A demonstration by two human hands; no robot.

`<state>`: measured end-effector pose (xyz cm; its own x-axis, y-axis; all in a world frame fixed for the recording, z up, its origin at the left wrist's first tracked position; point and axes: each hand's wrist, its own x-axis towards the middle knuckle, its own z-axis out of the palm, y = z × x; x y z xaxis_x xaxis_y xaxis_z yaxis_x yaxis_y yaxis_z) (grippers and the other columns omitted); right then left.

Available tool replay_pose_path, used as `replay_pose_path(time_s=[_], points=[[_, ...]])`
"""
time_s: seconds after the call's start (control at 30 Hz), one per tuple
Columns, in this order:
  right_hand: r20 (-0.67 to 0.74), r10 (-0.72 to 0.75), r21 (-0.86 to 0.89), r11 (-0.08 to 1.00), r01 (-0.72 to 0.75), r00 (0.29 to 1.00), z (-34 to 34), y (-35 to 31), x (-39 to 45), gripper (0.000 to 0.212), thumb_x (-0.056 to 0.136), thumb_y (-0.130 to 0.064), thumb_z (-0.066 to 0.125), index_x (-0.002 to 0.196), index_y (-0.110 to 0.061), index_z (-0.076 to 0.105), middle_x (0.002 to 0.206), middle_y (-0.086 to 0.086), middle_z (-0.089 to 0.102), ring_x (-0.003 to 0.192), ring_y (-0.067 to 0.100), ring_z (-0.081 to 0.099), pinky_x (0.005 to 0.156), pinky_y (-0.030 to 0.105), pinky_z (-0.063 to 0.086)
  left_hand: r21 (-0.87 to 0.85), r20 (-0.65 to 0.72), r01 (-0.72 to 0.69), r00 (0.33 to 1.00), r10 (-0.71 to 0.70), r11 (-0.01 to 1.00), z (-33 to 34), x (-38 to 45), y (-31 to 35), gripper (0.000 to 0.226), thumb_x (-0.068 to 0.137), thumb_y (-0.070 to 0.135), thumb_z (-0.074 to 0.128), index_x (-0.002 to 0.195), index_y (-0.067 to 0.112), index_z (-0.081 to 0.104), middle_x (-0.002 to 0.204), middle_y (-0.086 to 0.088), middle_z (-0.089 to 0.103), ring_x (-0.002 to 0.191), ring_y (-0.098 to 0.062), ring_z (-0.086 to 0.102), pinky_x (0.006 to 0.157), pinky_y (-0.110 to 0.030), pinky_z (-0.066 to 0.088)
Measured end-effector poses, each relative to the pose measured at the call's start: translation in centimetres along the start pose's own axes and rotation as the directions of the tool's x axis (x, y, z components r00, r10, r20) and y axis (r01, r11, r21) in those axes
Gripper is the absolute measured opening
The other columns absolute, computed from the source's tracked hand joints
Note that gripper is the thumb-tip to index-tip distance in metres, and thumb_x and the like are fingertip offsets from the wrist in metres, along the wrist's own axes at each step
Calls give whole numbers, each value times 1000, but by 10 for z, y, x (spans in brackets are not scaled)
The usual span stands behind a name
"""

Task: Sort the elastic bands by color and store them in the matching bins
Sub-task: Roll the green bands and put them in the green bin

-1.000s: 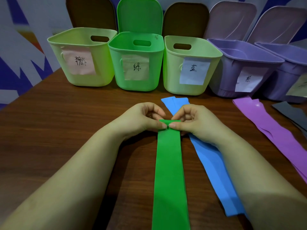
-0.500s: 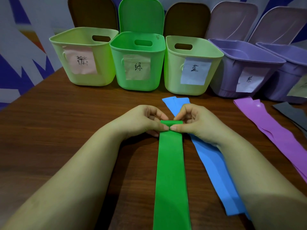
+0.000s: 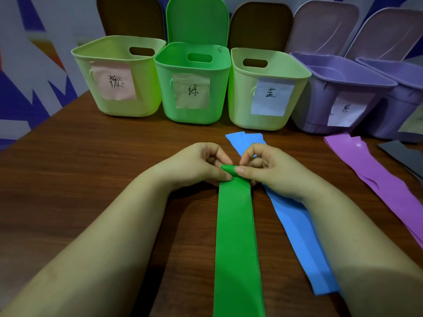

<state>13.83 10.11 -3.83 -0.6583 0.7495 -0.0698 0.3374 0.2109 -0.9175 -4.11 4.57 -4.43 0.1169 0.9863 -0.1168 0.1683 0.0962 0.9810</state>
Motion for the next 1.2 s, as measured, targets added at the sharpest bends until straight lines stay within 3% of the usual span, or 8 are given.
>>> replay_pose_path(time_s=[0.17, 0.27, 0.4, 0.63, 0.87, 0.93, 1.03, 1.2], points=[[-14, -9, 33, 999, 9, 1000, 0, 0, 0, 18, 78, -5, 73, 82, -15, 57, 81, 17, 65, 77, 24, 60, 81, 42, 48, 6, 13, 10, 1000, -10, 1000, 0, 0, 0, 29, 73, -17, 67, 84, 8, 58, 71, -2, 58, 56, -2, 61, 56, -14, 49], [-17, -16, 54, 998, 17, 1000, 0, -2, -2, 20, 77, 0, 72, 81, -13, 57, 82, 16, 62, 80, 24, 59, 79, 36, 48, -37, 35, 39, 999, -37, 999, -1, -1, 0, 29, 72, -10, 70, 90, 10, 60, 75, -2, 61, 64, -5, 63, 62, -16, 53], [-13, -27, 42, 999, 28, 1000, -1, -3, -4, 21, 76, 1, 73, 80, -12, 57, 81, 13, 62, 79, 22, 60, 76, 30, 50, -33, 7, 62, 998, -62, 998, 0, -3, 4, 19, 72, 18, 73, 88, 13, 65, 71, 4, 66, 68, -5, 62, 66, -17, 53], [10, -39, 43, 998, 38, 999, 0, -3, -5, 23, 73, 0, 75, 80, -12, 56, 76, 7, 62, 71, 16, 61, 69, 22, 53, -25, -17, 69, 997, -70, 997, 0, -6, 5, 6, 80, 4, 68, 83, 7, 63, 68, -1, 69, 66, -9, 67, 62, -18, 55], [63, 6, -10, 1000, -6, 998, -1, -6, -7, 52, 52, -47, 75, 90, -14, 63, 73, 4, 69, 69, 12, 62, 70, 27, 51, -57, -27, 41, 999, -42, 998, 1, -10, 6, 9, 80, 0, 67, 80, 7, 62, 64, 0, 67, 63, -12, 67, 65, -26, 59], [56, -14, -9, 1000, 14, 998, -2, -5, -8, 41, 59, -40, 75, 88, -13, 65, 76, 11, 68, 73, 17, 62, 74, 34, 51, -49, -28, 36, 999, -37, 998, 2, -11, 7, 10, 79, -1, 68, 81, 7, 61, 64, -1, 66, 63, -12, 67, 63, -26, 59], [31, -48, -1, 999, 48, 998, -2, -4, -8, 17, 73, -13, 77, 84, -13, 64, 82, 22, 65, 75, 23, 61, 79, 40, 51, -11, -50, 21, 999, -22, 1000, 5, -13, 7, 15, 78, -4, 69, 81, 8, 60, 66, 0, 61, 60, -8, 65, 61, -21, 57], [28, -113, -150, 982, 116, 993, 3, -6, -11, 22, 73, -7, 79, 83, -16, 62, 82, 4, 67, 74, 20, 61, 73, 34, 51, 15, -81, 33, 996, -31, 999, 6, -17, 3, 20, 76, -8, 69, 80, 10, 61, 71, 0, 59, 58, -5, 62, 59, -15, 53]])
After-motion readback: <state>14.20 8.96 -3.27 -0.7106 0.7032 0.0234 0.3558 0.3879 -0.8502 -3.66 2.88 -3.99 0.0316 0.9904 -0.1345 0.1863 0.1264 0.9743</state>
